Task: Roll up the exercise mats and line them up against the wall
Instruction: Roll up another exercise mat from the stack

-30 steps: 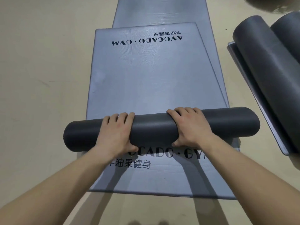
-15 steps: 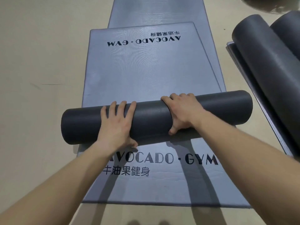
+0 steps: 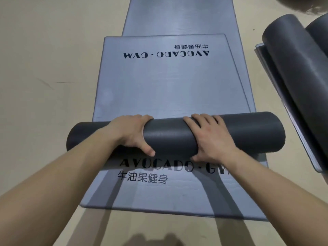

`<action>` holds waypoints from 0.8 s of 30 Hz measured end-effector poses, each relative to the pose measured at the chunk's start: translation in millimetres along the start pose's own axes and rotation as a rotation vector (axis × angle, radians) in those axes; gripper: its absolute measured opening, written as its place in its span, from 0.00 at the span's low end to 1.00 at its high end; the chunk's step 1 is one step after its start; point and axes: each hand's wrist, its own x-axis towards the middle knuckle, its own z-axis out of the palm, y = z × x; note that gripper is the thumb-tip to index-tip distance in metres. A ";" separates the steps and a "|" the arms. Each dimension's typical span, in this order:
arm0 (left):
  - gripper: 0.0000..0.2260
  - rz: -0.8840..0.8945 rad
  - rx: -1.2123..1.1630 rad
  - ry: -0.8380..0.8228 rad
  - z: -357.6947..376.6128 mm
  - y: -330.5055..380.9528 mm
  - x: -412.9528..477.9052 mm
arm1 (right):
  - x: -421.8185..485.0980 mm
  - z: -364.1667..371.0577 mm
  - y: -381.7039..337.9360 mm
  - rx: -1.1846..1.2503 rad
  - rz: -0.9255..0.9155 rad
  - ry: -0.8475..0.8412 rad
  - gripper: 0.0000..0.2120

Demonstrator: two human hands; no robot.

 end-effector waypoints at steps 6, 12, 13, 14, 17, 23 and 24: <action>0.55 -0.021 0.183 0.371 21.7 8.8 -11.6 | 47.0 -33.9 22.8 0.104 -0.004 -0.183 0.65; 0.55 -0.016 0.043 0.141 -28.1 -4.0 15.9 | 42.4 -28.5 17.2 -0.030 0.093 0.009 0.60; 0.55 -0.035 0.010 0.109 -31.5 -3.7 15.9 | 47.5 -36.8 19.5 -0.023 0.075 -0.037 0.59; 0.54 -0.046 -0.027 0.066 -33.1 -2.9 14.3 | 51.9 -46.0 22.2 0.000 0.058 -0.092 0.58; 0.54 -0.077 -0.031 0.001 -18.8 5.4 -3.4 | 53.8 -65.1 24.1 0.065 -0.017 -0.285 0.55; 0.58 -0.059 0.157 0.303 27.3 27.8 -30.4 | 50.8 -62.3 24.3 0.165 0.021 -0.353 0.57; 0.58 -0.042 0.102 0.251 15.6 20.8 -22.2 | 48.2 -60.0 26.5 0.143 0.022 -0.255 0.59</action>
